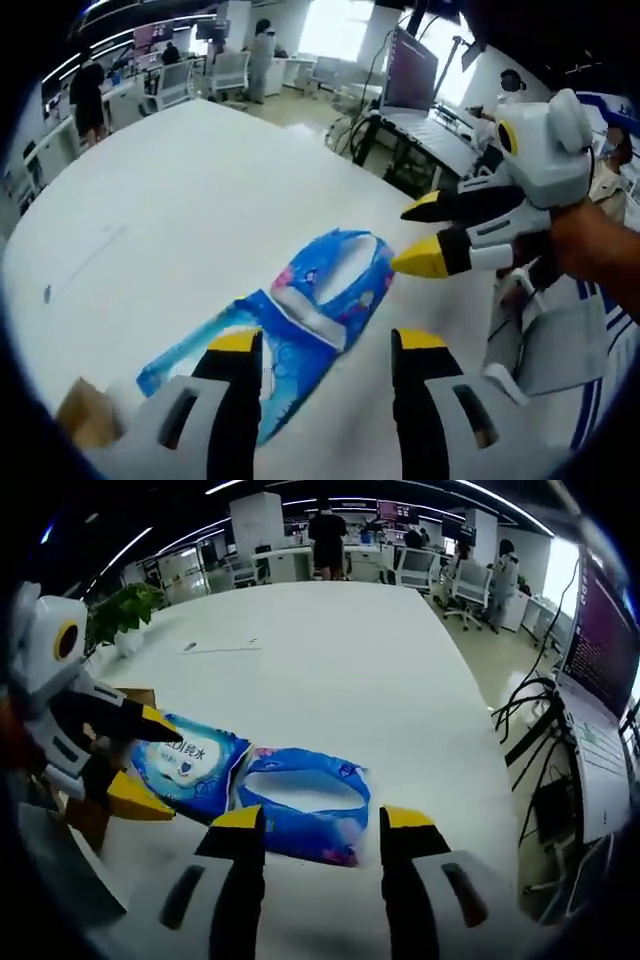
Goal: Operate the shoe box by opening the lid, removing the specified soft item, and placing it in the target area until the item is outside and the box remains undamaged.
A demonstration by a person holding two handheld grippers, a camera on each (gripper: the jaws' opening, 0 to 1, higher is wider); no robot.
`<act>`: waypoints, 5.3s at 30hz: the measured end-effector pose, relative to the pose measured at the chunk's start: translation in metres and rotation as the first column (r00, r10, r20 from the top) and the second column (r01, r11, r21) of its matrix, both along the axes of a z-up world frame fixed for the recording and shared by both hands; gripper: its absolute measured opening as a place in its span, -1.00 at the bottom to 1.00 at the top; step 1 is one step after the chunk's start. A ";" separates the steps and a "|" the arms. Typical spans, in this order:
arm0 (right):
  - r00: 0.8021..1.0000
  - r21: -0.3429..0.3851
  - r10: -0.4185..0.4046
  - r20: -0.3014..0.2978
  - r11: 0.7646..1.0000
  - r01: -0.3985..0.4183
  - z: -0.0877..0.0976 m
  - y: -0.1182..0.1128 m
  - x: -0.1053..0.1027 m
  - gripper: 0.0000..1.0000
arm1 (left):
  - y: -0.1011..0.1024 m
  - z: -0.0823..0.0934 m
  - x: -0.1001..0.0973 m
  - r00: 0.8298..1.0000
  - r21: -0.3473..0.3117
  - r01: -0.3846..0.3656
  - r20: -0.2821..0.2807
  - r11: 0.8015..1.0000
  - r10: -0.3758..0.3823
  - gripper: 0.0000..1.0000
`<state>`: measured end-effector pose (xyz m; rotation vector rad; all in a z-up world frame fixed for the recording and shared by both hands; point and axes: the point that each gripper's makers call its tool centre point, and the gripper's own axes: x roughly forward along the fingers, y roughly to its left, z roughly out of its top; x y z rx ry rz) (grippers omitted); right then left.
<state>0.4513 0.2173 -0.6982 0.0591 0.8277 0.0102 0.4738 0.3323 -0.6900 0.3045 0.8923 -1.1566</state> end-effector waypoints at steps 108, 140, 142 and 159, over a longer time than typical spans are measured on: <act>0.104 0.235 0.851 -0.515 0.257 -0.937 -0.050 0.450 -0.029 -0.33 | 0.413 -0.026 -0.067 0.962 0.089 -0.266 -0.042 0.960 0.270 0.07; -0.020 0.190 0.827 -0.561 0.105 -0.976 -0.083 0.463 -0.046 -0.60 | 0.424 -0.033 -0.066 0.955 0.084 -0.282 -0.071 0.956 0.288 0.06; -0.021 0.176 0.831 -0.556 0.093 -0.980 -0.084 0.463 -0.046 -0.62 | 0.424 -0.033 -0.066 0.955 0.083 -0.282 -0.069 0.956 0.287 0.06; 0.060 0.132 0.883 -0.465 0.136 -0.982 -0.046 0.458 -0.032 -0.65 | 0.412 -0.029 -0.065 0.966 0.066 -0.247 -0.062 0.967 0.251 0.04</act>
